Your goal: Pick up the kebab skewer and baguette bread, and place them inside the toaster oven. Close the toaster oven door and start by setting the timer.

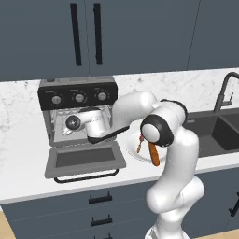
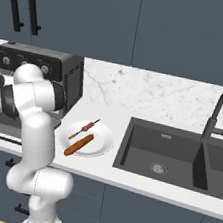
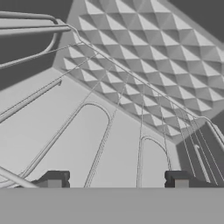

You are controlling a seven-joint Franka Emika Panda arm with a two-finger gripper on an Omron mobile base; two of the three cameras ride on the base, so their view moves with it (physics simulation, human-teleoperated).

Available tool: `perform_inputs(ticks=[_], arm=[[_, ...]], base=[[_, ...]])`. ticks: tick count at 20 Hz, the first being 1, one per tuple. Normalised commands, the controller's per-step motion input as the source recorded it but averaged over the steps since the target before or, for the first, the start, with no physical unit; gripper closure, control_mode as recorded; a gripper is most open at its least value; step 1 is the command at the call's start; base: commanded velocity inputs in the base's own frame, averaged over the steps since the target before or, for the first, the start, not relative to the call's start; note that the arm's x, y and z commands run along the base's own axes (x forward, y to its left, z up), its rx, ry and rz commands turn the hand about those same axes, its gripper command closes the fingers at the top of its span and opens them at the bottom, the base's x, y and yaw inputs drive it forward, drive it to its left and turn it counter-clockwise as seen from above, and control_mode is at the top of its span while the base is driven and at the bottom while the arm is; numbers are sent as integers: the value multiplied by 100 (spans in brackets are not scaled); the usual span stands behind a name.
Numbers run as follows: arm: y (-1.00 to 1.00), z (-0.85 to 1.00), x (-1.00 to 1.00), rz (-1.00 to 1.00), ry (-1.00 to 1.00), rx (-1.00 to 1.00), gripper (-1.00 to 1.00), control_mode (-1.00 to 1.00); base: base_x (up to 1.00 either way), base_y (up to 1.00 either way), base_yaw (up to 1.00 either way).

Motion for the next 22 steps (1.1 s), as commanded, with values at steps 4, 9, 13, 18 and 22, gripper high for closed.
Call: perform_inputs(ticks=[4,9,13,18,22], arm=[[0,7,-66,-6,0,7,100,-100],[-10,31,-81,-10,2,8,100,-100],[-36,32,-91,-5,18,12,100,-100],[-31,41,-65,-7,24,7,100,-100],[-40,60,-64,-6,19,1,100,-100]], base=[[0,0,0],[0,0,0],[0,0,0],[0,0,0],[0,0,0]])
